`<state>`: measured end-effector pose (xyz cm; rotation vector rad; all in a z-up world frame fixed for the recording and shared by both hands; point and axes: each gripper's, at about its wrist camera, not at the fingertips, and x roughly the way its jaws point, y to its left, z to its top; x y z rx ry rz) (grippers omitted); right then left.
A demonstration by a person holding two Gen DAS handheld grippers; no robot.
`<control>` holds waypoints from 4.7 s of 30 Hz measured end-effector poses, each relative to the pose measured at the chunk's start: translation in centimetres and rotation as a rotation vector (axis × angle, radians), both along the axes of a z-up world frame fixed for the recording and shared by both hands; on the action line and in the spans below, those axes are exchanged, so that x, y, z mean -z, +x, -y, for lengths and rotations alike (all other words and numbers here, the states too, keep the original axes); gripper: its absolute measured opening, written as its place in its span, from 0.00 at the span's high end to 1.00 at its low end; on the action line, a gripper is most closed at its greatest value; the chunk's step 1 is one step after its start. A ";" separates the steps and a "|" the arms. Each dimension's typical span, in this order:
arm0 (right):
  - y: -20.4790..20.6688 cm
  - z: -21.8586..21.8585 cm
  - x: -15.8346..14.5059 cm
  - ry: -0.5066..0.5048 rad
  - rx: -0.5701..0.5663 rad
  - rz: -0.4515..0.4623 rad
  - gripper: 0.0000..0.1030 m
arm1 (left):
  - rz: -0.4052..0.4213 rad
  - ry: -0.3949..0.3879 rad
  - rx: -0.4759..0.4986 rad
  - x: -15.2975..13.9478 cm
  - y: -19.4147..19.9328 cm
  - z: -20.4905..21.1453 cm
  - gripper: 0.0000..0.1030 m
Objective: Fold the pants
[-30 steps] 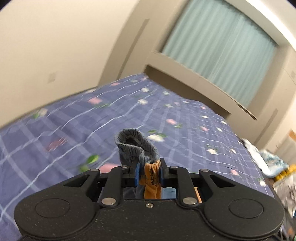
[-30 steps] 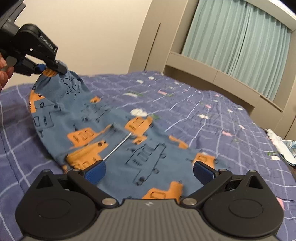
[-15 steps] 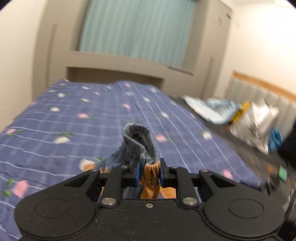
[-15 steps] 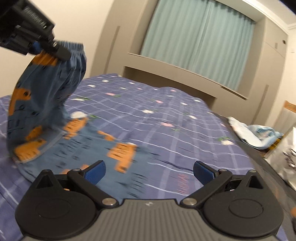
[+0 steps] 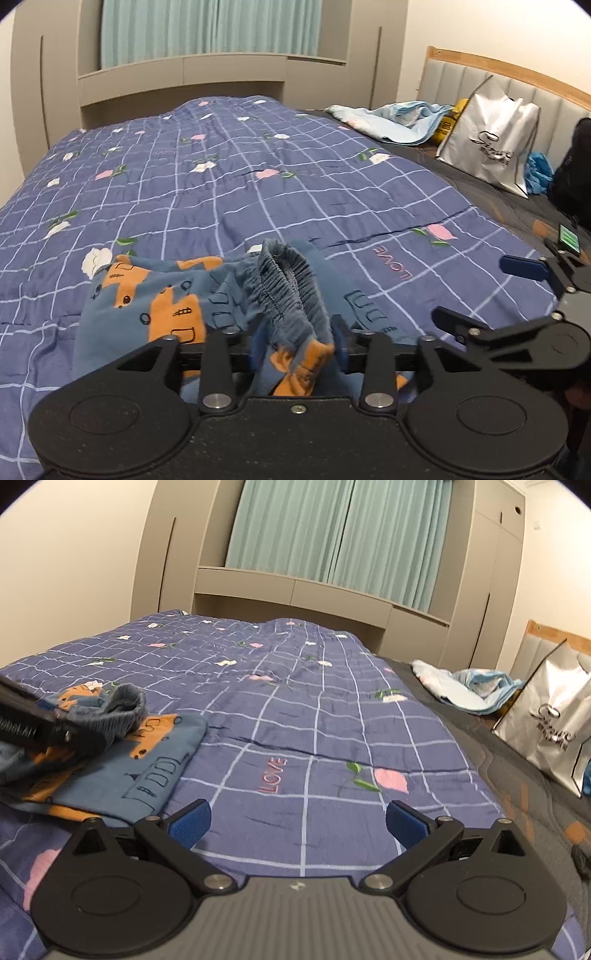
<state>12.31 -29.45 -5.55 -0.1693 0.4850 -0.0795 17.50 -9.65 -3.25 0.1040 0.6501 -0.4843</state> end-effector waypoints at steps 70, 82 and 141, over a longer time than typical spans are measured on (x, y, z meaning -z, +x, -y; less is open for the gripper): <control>9.1 -3.8 -1.6 0.543 -0.409 -0.130 0.85 | 0.069 0.127 0.160 0.8 -3.3 -2.7 0.93; 7.5 -1.2 -3.6 0.569 -0.310 -0.126 0.87 | 0.031 0.062 0.201 1.1 -3.3 -0.9 0.90; 2.3 -6.2 0.0 0.196 -0.098 -0.016 0.00 | -0.102 0.085 -0.502 1.2 -1.1 -9.8 0.01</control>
